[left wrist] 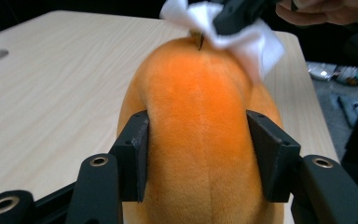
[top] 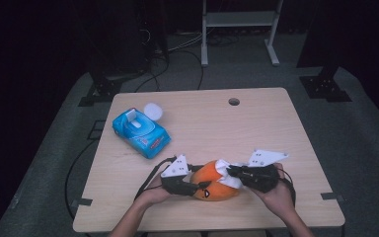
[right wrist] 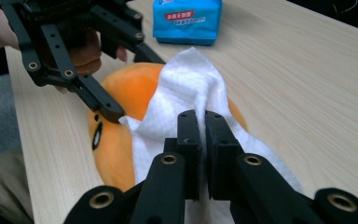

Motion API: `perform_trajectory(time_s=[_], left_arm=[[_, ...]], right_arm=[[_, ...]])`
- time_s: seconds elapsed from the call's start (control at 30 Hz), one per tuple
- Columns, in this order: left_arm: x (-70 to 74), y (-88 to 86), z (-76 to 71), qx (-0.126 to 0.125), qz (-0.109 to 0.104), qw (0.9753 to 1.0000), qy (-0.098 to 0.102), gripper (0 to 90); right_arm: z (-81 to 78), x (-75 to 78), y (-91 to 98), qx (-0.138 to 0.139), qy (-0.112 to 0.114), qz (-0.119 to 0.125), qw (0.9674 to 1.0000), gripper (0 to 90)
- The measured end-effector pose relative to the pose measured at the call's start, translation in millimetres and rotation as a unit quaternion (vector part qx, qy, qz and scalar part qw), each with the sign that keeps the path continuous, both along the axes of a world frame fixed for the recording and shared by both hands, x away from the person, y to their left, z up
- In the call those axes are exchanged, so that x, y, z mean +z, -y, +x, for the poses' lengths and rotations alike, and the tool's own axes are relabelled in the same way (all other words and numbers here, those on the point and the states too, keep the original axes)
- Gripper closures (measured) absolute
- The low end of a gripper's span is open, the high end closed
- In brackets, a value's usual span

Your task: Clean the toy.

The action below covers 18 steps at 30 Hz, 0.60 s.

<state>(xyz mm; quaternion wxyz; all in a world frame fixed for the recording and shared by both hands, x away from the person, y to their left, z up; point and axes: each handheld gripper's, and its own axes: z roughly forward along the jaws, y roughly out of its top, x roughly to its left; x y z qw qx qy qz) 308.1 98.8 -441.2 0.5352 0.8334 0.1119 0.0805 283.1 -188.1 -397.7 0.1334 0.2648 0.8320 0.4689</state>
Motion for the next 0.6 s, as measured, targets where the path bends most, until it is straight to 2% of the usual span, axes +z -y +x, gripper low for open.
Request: perform_trajectory(time_s=[0.13, 0.2, 0.33, 0.4, 0.53, 0.57, 0.6], left_arm=[[0.4, -0.8, -1.5, -0.004, 0.007, 1.0000, 0.002, 45.0], [-0.2, 0.2, -1.4, -0.005, 0.009, 0.9999, 0.003, 44.9], [-1.0, -1.4, -2.0, -0.014, 0.009, 0.9999, 0.003, 44.6], [-1.6, -3.8, -1.5, -0.015, 0.009, 0.9999, 0.001, 44.4], [-3.9, -5.3, 0.7, -0.018, 0.005, 0.9998, -0.005, 44.2], [-3.7, -4.7, 0.7, -0.018, 0.007, 0.9998, -0.004, 44.2], [-3.0, -4.6, 0.7, -0.018, 0.012, 0.9998, -0.002, 44.2]], right_arm=[[3.6, -3.9, 14.0, -0.017, -0.014, 0.003, 0.9997, 84.9], [3.3, -1.9, 16.9, -0.023, -0.017, 0.012, 0.9995, 84.9], [-3.7, 7.7, 4.3, -0.006, 0.009, 0.014, 0.9998, 84.8], [-2.7, 7.2, 0.8, -0.006, 0.014, 0.004, 0.9999, 84.7], [7.1, -4.3, 11.2, -0.013, -0.028, 0.018, 0.9994, 84.7], [7.1, -5.2, 11.9, -0.015, -0.034, 0.024, 0.9990, 84.8], [4.9, -3.4, 10.0, -0.015, -0.026, 0.021, 0.9993, 84.8]])
